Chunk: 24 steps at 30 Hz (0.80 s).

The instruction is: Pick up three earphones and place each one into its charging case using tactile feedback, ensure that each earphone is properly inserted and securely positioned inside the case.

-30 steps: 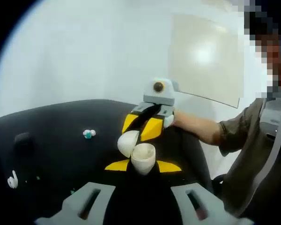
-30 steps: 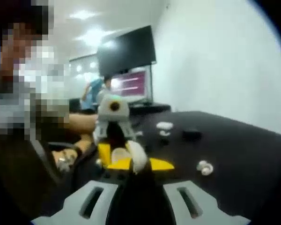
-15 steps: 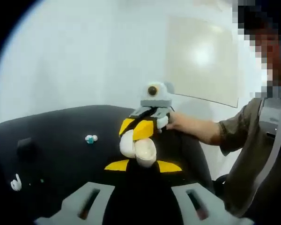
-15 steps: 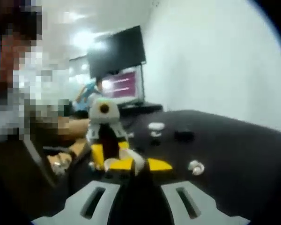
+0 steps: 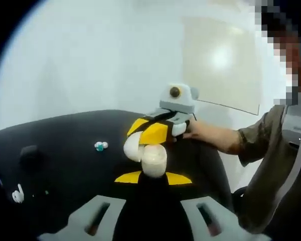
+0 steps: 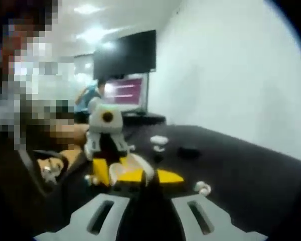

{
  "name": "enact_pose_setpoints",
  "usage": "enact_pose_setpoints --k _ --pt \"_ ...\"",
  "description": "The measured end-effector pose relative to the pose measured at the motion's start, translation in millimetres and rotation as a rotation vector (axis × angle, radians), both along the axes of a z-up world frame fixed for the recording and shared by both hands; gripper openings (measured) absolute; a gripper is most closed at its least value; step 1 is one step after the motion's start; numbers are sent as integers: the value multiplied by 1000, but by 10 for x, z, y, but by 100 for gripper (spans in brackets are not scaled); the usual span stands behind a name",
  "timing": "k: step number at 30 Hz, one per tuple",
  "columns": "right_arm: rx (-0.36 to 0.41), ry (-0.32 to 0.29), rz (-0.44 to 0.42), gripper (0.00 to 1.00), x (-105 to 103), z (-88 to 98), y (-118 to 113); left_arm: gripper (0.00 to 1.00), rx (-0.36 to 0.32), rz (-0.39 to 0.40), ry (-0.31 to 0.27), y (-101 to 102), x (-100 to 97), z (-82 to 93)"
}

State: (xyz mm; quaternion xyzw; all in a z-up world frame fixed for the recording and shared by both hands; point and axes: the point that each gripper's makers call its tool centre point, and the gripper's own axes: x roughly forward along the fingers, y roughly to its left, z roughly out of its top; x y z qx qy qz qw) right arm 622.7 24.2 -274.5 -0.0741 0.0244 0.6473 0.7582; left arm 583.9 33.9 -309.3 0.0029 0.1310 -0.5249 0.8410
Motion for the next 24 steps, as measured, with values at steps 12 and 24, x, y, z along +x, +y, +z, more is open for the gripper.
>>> enact_pose_setpoints --k 12,24 --pt "-85 -164 -52 8 -2 -63 45 17 -17 4 28 13 21 3" --pt "-142 -215 -136 8 126 -117 -15 18 -75 43 71 68 113 51"
